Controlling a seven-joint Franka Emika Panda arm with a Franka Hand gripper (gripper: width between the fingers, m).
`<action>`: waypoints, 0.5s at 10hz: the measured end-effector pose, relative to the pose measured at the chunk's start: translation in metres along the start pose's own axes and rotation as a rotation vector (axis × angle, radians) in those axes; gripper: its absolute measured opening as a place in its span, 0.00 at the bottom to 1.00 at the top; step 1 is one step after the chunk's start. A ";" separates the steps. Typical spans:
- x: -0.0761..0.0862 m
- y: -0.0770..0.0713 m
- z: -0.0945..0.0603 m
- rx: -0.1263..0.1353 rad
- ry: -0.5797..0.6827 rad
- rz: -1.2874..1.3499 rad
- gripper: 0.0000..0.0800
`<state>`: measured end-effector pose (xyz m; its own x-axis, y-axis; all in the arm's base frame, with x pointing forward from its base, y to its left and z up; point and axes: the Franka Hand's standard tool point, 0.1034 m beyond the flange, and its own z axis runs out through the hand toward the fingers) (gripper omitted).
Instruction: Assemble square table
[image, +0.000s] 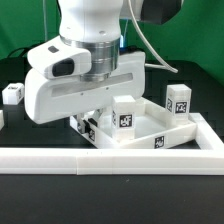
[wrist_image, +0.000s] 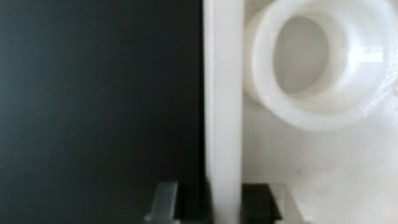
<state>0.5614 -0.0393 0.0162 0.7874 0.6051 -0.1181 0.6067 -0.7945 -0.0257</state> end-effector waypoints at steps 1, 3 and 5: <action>0.004 -0.002 -0.001 -0.013 -0.009 -0.076 0.08; 0.020 -0.001 -0.004 -0.038 -0.011 -0.272 0.08; 0.027 0.004 -0.005 -0.060 0.012 -0.422 0.08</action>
Offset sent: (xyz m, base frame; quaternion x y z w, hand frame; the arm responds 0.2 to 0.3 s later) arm 0.0408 0.0322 0.0043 -0.0242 0.0916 -0.2860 0.9535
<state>0.5858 -0.0261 0.0182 0.4697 0.8774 -0.0980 0.8810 -0.4729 -0.0117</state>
